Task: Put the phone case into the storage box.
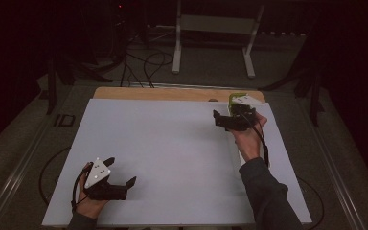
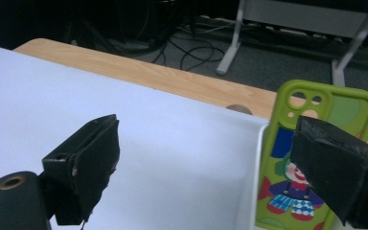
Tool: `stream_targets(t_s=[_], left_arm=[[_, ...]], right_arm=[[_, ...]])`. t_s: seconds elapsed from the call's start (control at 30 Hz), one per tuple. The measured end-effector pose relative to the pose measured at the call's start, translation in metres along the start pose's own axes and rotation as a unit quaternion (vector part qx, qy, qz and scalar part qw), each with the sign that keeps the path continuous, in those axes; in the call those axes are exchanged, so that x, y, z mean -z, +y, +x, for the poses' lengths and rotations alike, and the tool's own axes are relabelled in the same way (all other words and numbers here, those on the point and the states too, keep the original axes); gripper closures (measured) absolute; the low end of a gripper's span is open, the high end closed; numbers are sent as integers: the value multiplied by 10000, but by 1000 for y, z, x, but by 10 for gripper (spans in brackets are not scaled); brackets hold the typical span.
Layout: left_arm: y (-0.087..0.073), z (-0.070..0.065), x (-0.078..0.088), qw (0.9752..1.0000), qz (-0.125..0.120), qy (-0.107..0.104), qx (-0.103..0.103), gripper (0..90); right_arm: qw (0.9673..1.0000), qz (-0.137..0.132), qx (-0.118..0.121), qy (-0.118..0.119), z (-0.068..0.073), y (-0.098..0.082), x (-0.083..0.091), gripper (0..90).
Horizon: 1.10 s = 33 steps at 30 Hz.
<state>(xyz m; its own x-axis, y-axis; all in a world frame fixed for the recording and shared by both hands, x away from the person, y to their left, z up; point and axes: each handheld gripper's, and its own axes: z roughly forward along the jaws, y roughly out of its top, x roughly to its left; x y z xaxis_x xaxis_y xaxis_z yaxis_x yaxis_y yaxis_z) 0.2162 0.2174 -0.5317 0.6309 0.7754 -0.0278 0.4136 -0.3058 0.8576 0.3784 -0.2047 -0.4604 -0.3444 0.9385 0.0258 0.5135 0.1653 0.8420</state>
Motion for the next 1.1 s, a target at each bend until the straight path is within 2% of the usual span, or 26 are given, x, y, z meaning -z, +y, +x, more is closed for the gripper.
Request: stream_targets(t_s=[0.13, 0.37, 0.73, 1.1], left_arm=[[0, 0, 0, 10000, 15, -4, -13, 0], [0, 0, 0, 10000, -16, -23, 21, 0], [0, 0, 0, 10000, -19, -16, 23, 0], [0, 2, 2, 10000, -50, -4, 37, 0]], right_arm=[[9997, -82, 151, 145, 9, -2, 9, 96], [9990, -168, 239, 325, 18, -9, 19, 96], [9978, -204, 277, 574, 31, -20, 32, 96], [9955, -328, 300, 841, 35, -32, 48, 96]])
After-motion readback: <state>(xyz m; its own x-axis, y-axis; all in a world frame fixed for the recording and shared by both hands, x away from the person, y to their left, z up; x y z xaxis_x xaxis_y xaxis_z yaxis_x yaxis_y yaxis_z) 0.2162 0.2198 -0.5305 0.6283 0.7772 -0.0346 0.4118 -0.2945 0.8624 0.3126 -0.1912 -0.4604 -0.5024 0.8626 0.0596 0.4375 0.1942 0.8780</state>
